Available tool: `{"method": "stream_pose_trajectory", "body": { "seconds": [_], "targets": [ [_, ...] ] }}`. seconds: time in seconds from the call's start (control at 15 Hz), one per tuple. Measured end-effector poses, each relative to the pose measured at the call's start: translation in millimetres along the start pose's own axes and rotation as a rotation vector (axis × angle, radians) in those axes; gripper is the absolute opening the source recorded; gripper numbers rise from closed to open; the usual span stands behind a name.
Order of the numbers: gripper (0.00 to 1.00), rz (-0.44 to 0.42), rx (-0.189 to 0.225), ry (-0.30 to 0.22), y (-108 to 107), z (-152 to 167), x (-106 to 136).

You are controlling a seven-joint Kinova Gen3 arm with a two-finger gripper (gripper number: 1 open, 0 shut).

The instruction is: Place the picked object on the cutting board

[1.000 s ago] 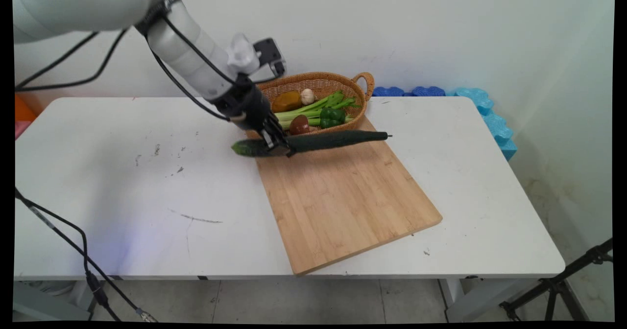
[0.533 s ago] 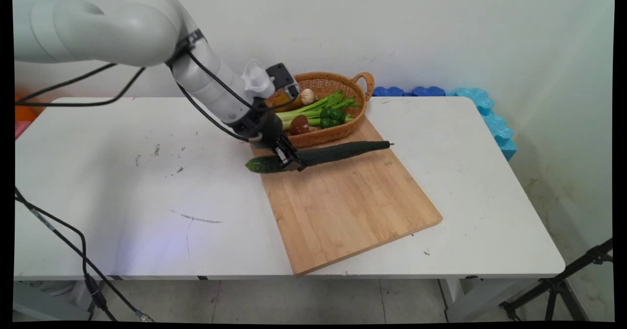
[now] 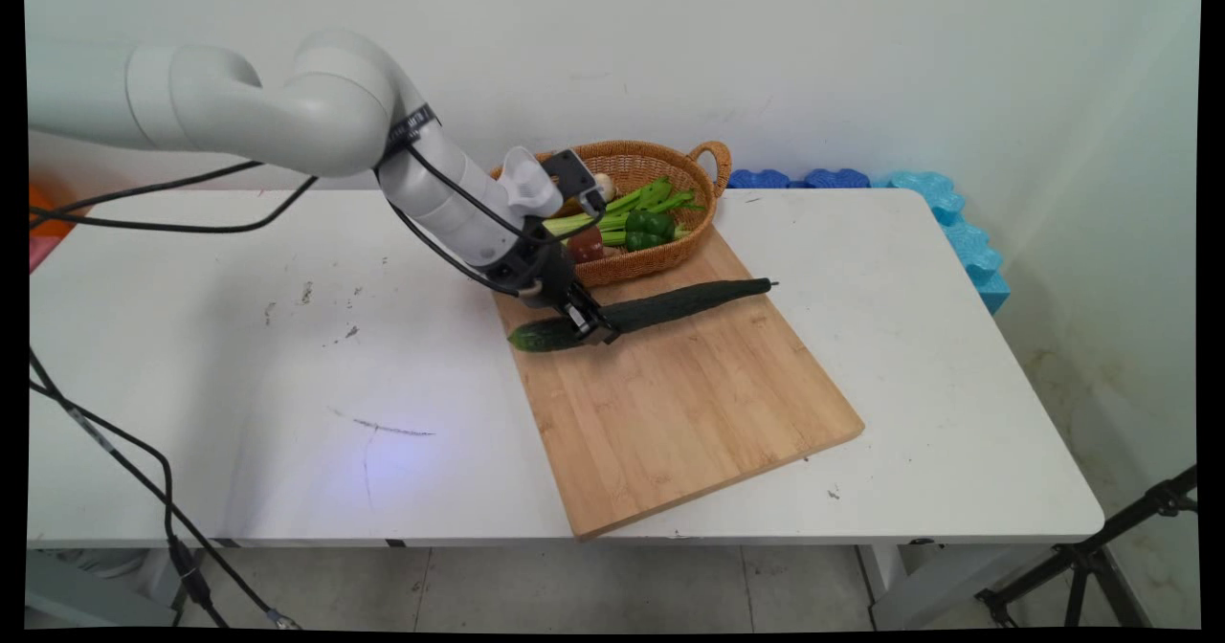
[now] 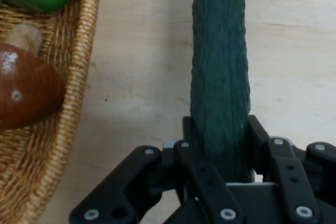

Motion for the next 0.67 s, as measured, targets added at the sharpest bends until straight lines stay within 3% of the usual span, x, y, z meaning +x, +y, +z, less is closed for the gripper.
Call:
{"method": "stream_pose_trajectory", "body": {
  "seconds": [0.33, 0.4, 0.67],
  "targets": [
    [0.0, -0.016, 0.001, 0.021, 4.5, 10.1, 1.4],
    [1.0, -0.017, 0.002, 0.025, 5.8, 10.7, 1.4],
    [1.0, -0.014, 0.002, 0.037, 10.2, 12.4, 2.2]
  ]
}}
